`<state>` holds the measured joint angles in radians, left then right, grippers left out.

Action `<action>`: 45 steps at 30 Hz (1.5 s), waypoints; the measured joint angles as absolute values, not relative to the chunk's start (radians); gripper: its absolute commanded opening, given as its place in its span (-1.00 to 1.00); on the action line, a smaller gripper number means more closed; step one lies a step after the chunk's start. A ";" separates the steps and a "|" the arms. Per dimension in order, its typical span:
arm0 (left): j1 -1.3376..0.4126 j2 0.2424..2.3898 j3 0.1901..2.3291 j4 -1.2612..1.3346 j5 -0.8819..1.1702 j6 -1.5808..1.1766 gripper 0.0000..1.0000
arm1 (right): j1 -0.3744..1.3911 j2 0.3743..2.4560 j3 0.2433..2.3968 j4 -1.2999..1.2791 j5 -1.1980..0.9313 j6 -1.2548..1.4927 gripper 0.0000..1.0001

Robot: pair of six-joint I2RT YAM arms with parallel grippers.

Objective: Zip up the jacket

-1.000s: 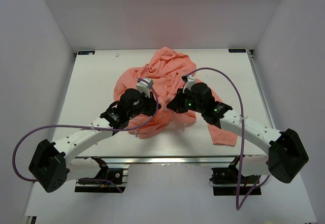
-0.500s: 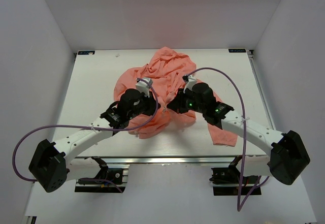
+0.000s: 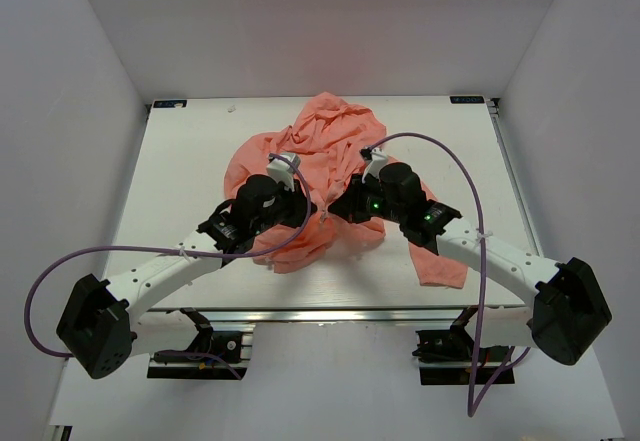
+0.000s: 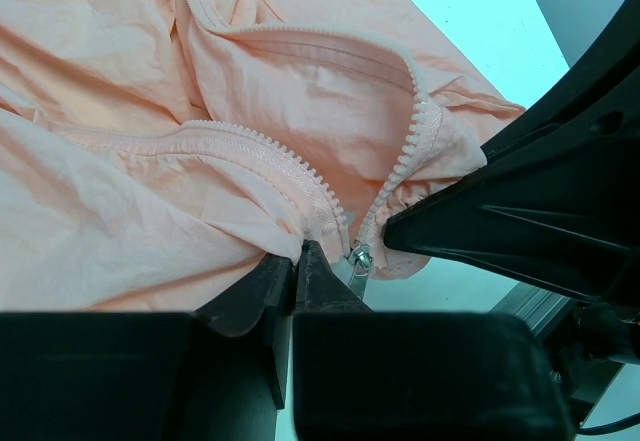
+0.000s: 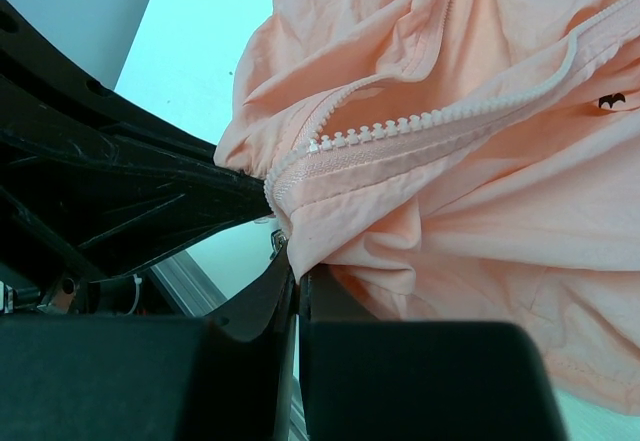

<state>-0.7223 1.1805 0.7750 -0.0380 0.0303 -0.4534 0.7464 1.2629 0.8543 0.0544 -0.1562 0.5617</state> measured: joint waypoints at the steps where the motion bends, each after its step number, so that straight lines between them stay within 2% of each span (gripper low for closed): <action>1: -0.722 1.180 0.774 -0.037 0.032 -0.453 -1.00 | 0.746 1.263 0.854 0.056 -0.155 0.566 -1.00; 21: -0.722 1.163 0.724 0.002 0.107 -0.450 -1.00 | 0.746 1.259 0.806 0.141 -0.080 0.615 -1.00; 45: -0.722 1.095 0.669 -0.004 0.259 -0.359 -1.00 | 0.711 1.260 0.806 0.130 -0.265 0.515 -1.00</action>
<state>-0.7223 1.0954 0.6685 -0.0040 0.2592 -0.3592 0.7113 1.2602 0.8059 0.1303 -0.2649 0.5152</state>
